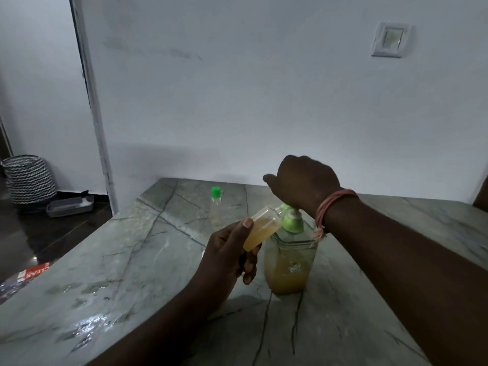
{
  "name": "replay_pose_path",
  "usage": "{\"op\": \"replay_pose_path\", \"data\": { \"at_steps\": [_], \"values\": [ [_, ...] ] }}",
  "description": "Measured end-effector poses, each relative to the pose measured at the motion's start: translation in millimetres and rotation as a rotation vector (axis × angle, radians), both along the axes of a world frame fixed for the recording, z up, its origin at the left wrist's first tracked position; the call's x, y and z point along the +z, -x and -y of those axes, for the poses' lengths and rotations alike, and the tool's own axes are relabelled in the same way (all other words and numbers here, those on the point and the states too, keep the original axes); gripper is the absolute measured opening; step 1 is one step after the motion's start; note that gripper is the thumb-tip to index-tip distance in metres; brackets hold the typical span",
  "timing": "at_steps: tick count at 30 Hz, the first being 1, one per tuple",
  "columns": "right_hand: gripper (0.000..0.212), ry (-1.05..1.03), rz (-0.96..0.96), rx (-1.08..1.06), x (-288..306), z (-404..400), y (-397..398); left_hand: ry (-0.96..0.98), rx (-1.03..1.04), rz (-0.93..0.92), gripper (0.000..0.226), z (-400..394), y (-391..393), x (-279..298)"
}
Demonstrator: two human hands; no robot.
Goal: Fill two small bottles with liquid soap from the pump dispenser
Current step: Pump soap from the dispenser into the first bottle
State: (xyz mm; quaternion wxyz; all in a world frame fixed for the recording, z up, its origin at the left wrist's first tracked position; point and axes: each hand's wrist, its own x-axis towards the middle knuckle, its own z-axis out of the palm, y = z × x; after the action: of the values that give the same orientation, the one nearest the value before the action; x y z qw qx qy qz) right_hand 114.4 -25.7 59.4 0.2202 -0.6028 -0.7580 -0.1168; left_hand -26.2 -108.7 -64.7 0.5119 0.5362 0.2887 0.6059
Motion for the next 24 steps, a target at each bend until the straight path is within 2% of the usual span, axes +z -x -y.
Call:
{"op": "replay_pose_path", "data": {
  "at_steps": [4,12,17,24],
  "values": [
    [0.040,0.073,-0.093,-0.019,-8.7,-2.6,0.2,0.000,0.004,-0.003,0.042,-3.7,-0.5,-3.3],
    [0.041,0.046,-0.004,-0.007,0.4,1.2,-0.7,-0.004,-0.003,-0.014,0.033,-0.3,-1.2,-1.2],
    [0.038,0.074,-0.161,-0.037,-11.6,-2.6,-0.8,-0.017,0.011,-0.011,0.034,-1.9,0.8,-1.4],
    [0.038,0.070,-0.018,-0.024,-1.6,-1.1,-0.3,-0.016,0.004,-0.006,0.031,0.5,0.0,0.5]
  ]
}}
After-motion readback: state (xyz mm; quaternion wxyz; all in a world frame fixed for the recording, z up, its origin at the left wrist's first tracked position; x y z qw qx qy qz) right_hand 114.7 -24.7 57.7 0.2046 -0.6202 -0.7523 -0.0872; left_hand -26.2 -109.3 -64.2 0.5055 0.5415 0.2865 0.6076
